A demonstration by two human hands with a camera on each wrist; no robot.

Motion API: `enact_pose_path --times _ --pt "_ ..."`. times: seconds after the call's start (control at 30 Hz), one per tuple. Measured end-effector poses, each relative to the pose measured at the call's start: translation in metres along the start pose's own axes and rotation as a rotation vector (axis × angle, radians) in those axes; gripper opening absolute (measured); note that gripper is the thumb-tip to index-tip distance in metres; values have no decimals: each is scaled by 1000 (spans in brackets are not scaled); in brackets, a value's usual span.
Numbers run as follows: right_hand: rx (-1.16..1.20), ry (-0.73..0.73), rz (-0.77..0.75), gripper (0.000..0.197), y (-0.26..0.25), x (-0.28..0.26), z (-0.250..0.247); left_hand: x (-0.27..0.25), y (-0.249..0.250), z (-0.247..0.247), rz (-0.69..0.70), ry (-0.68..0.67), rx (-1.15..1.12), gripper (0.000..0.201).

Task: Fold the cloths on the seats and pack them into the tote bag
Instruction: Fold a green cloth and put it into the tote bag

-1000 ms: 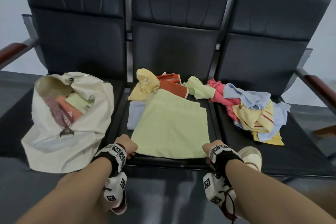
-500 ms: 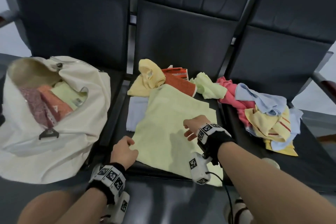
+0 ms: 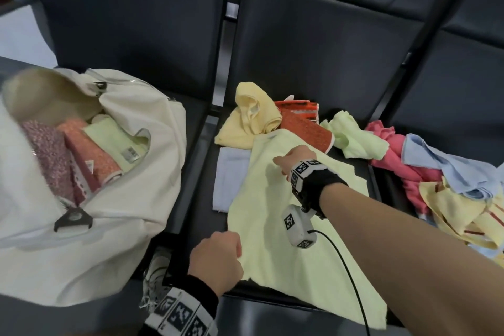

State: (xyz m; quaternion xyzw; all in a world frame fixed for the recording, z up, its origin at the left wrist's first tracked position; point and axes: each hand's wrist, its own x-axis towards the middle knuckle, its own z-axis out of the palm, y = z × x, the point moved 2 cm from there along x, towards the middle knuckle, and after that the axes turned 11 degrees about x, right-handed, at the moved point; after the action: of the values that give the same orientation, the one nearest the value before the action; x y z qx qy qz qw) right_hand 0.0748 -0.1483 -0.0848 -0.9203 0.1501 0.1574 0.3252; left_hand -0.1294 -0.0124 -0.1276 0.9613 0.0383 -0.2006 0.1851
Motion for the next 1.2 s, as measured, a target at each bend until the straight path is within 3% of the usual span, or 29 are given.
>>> enact_pose_path --times 0.17,0.27,0.33,0.5,0.63,0.7,0.87,0.97,1.2 --pt "2 69 -47 35 -14 17 22 -5 -2 -4 22 8 30 26" --pt "34 97 -38 65 -24 29 38 -5 -2 -6 41 -16 30 25" --pt "-15 82 -43 70 -30 31 42 -4 0 -6 60 -33 10 24" --pt "-216 74 -10 52 -39 38 37 -4 2 -7 96 -24 -33 23" --pt "-159 78 51 36 -44 41 32 -5 -2 -6 114 -9 -46 17" --pt "-147 78 47 13 -46 39 20 -6 -1 -9 110 31 -72 10" --pt "-155 4 -5 4 -44 25 -18 -9 6 -15 157 130 -149 5" --pt "141 6 35 30 -38 33 -25 -13 14 -16 225 177 -158 6" --pt "386 -117 62 10 -16 29 -47 -18 36 -19 374 206 -267 22"
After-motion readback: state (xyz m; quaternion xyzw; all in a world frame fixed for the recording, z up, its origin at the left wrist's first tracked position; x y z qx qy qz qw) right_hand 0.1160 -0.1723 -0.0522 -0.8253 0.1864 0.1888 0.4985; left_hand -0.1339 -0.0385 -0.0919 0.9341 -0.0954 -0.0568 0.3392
